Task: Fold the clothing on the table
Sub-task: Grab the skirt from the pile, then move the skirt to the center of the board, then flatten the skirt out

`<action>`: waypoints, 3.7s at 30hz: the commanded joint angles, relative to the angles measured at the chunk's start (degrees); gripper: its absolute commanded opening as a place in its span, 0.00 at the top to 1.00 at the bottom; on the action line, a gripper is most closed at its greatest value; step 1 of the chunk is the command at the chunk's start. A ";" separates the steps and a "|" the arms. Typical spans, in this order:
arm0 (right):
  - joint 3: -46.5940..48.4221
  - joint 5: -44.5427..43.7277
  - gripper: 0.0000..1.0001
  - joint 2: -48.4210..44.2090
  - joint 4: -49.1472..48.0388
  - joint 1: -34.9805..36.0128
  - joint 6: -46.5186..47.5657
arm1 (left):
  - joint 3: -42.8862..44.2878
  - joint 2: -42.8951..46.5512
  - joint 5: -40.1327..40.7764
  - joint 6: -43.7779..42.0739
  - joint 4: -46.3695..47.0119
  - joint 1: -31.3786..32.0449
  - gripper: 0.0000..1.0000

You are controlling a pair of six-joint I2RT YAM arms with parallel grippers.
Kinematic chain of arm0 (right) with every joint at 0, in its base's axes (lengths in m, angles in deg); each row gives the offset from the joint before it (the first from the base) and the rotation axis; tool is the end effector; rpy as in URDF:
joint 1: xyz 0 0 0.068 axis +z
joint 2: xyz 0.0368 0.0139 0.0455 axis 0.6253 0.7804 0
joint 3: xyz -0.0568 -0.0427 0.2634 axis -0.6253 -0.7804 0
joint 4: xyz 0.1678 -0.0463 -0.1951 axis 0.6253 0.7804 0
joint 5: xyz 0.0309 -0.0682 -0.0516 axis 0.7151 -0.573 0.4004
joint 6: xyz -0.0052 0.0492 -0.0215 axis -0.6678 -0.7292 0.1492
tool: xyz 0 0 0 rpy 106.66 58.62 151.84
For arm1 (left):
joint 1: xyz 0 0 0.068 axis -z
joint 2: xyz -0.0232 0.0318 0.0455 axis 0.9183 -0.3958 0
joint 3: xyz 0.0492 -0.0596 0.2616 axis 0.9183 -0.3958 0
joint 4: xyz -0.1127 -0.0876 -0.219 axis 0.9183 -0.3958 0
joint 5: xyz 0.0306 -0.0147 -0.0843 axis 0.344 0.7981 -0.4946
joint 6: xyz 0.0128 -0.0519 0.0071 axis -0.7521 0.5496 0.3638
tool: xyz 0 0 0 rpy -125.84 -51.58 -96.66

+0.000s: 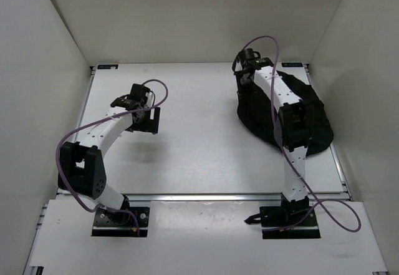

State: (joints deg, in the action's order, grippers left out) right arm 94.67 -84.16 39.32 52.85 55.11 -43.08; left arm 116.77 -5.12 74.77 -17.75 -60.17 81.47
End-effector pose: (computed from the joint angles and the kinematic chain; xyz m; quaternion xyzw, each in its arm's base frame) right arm 0.4543 0.1314 0.2507 -0.0706 0.9712 0.0168 0.2271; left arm 0.2901 -0.0705 0.2405 0.0471 0.9775 0.0436 0.2009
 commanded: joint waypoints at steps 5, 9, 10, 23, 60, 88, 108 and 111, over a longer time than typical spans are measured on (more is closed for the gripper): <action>18.11 18.36 0.99 -5.77 -5.51 2.75 -2.82 | 4.60 1.68 -5.65 1.17 0.09 -0.81 0.01; 27.80 31.54 1.00 -9.99 -13.23 5.13 -8.37 | 6.00 2.99 -4.52 0.82 0.19 -1.95 0.01; 29.20 33.05 1.00 -12.53 -15.60 5.39 -8.55 | 7.14 2.82 -3.64 0.65 -0.25 -1.69 0.01; -45.56 32.62 1.00 -44.02 -39.35 -11.22 -12.25 | 17.35 5.20 -14.87 4.86 -2.89 -1.26 0.01; -16.48 53.01 0.99 -50.61 -57.29 -16.05 -13.74 | 20.76 1.14 -18.40 5.29 2.72 -0.72 0.01; -23.98 58.11 1.00 -50.68 -54.47 -17.78 -19.44 | 7.94 9.94 -19.71 10.40 7.12 0.68 0.01; -72.30 32.45 1.00 -51.40 -41.12 -19.65 -8.46 | 8.02 1.69 -19.71 10.14 8.27 6.29 0.01; -72.65 32.27 1.00 -51.75 -42.08 -24.73 -10.83 | 7.85 -0.33 -21.73 10.83 10.02 7.54 0.01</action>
State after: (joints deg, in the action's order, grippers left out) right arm 20.49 -48.90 -10.95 12.99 34.21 -52.48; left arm 123.05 -4.86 54.97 -7.50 -52.19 87.61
